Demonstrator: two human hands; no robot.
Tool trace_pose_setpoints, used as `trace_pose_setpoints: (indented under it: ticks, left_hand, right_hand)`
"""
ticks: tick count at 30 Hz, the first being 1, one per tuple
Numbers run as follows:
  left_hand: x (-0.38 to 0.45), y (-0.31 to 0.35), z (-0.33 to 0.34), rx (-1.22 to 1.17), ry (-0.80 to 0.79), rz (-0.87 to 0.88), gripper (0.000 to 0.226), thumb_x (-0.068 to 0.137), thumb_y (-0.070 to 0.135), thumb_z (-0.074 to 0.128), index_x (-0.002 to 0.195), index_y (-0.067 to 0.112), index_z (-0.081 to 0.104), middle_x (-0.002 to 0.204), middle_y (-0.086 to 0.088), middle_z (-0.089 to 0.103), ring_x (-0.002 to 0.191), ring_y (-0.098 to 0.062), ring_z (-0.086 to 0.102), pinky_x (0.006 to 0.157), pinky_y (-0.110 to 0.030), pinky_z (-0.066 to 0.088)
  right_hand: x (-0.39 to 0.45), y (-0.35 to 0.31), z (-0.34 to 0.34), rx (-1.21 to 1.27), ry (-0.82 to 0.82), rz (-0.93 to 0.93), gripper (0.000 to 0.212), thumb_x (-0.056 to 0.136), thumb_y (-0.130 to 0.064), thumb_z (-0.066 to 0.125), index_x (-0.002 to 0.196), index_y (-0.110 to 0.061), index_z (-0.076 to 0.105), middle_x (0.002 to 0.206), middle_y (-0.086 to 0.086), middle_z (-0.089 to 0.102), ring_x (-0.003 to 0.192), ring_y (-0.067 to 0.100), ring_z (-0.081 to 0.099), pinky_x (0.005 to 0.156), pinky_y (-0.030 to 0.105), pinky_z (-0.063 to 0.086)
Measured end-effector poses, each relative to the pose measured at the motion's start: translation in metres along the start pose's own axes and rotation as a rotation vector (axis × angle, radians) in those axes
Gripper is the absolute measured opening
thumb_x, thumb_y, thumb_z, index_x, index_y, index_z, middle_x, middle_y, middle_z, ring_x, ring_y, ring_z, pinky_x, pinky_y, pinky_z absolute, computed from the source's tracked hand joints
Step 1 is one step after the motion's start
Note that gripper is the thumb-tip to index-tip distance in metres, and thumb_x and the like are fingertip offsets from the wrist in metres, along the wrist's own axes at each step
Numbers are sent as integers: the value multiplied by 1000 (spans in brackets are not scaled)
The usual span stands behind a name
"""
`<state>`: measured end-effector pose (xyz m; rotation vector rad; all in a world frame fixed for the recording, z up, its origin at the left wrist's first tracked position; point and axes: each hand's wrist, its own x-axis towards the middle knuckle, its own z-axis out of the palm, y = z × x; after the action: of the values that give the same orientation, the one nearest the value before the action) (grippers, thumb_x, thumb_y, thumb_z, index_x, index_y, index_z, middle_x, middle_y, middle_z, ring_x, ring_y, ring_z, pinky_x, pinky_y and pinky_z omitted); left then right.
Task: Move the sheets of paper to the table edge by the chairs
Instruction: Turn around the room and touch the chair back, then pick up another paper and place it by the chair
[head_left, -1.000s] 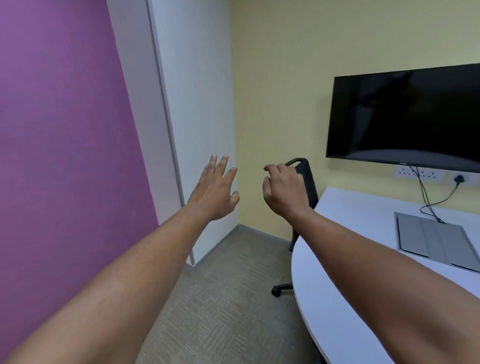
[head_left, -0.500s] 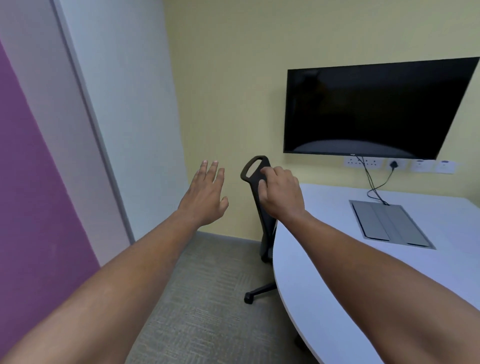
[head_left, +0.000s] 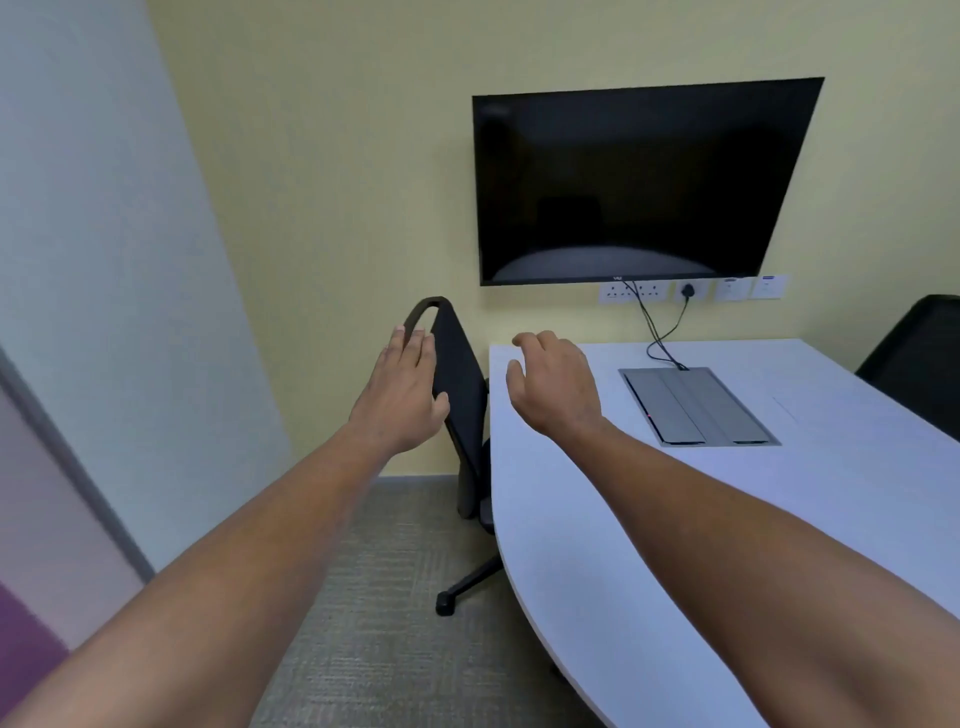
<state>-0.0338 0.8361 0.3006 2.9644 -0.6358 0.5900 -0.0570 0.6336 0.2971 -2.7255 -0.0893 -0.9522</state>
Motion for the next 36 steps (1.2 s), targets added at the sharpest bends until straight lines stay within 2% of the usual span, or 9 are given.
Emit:
trace_pose_setpoints:
  ticks: [11,22,27,31,36]
  left_hand:
    - [142,64,72,-57,-15,155,77,95,37,42,152,0,6,162,-15,9,150,-32,-4,123,-42,6]
    - [229,130,148,-176,-98,314,76,96,38,42,153,2,6,163,-13,7,150,-32,-4,122,-42,8]
    - [258,160,191,-259,-161,403,75,96,37,43,153,3,7,163,-13,10,150,-32,2,122,-40,9]
    - [287,177,220,-315,-198,487,71,96,36,44,152,3,16,160,-14,21,148,-32,15,121,-41,14]
    - [320,190,250,-348,-228,614,58,93,34,47,144,7,39,143,-11,50,134,-30,39,114,-38,26]
  right_hand:
    - [54,122,54,-36,-3,158,36,95,-23,45,125,-8,57,110,14,64,93,35,57,85,44,43]
    - [64,207,80,-101,-10,304,37,96,-24,46,127,-8,57,114,14,66,100,35,60,89,45,45]
    - [59,239,98,-167,-26,407,34,94,-21,46,122,-7,60,104,15,66,90,34,60,82,42,45]
    - [65,259,111,-220,-39,512,32,96,-22,45,121,-8,60,108,14,66,93,33,60,85,42,46]
    - [72,279,129,-233,-21,643,35,97,-21,44,125,-7,58,112,16,65,97,34,60,85,42,48]
